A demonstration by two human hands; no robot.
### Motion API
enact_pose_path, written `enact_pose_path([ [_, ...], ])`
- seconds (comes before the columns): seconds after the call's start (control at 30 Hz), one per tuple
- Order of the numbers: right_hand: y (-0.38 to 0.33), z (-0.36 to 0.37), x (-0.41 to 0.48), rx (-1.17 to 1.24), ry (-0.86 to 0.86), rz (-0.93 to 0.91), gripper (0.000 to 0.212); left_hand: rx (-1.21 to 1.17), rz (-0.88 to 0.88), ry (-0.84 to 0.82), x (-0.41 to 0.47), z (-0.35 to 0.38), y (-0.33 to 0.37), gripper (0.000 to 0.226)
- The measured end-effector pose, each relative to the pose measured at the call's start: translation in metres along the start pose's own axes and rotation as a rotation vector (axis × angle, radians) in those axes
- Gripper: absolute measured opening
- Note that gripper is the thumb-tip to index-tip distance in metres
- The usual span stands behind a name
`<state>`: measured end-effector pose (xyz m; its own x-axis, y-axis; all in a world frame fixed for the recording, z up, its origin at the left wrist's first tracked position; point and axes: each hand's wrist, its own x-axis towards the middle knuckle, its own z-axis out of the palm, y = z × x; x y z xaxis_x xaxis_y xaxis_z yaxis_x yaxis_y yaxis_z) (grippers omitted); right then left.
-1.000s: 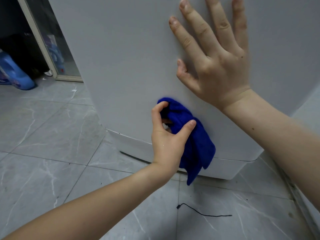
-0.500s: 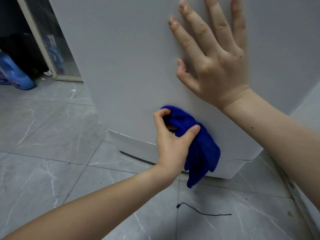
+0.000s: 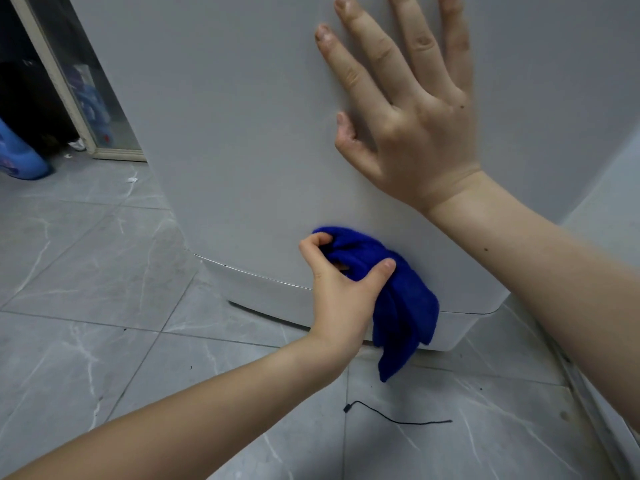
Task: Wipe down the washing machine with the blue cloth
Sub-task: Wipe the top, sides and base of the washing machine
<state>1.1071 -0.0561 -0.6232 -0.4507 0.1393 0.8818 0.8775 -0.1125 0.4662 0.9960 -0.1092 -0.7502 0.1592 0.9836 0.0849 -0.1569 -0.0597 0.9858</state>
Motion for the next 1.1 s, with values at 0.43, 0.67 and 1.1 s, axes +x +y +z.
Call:
enact_pose_path([
  [0.43, 0.001, -0.005, 0.003, 0.046, -0.006, 0.015, 0.052, -0.028, -0.185, 0.087, -0.014, 0.010, -0.014, 0.064],
  [0.67, 0.000, -0.005, 0.003, 0.063, -0.015, -0.002, 0.052, -0.108, -0.063, 0.070, -0.003, 0.016, 0.007, 0.061],
  [1.1, 0.000, -0.001, 0.003, 0.098, 0.005, 0.006, 0.054, -0.116, 0.117, 0.048, 0.008, 0.013, 0.036, 0.059],
])
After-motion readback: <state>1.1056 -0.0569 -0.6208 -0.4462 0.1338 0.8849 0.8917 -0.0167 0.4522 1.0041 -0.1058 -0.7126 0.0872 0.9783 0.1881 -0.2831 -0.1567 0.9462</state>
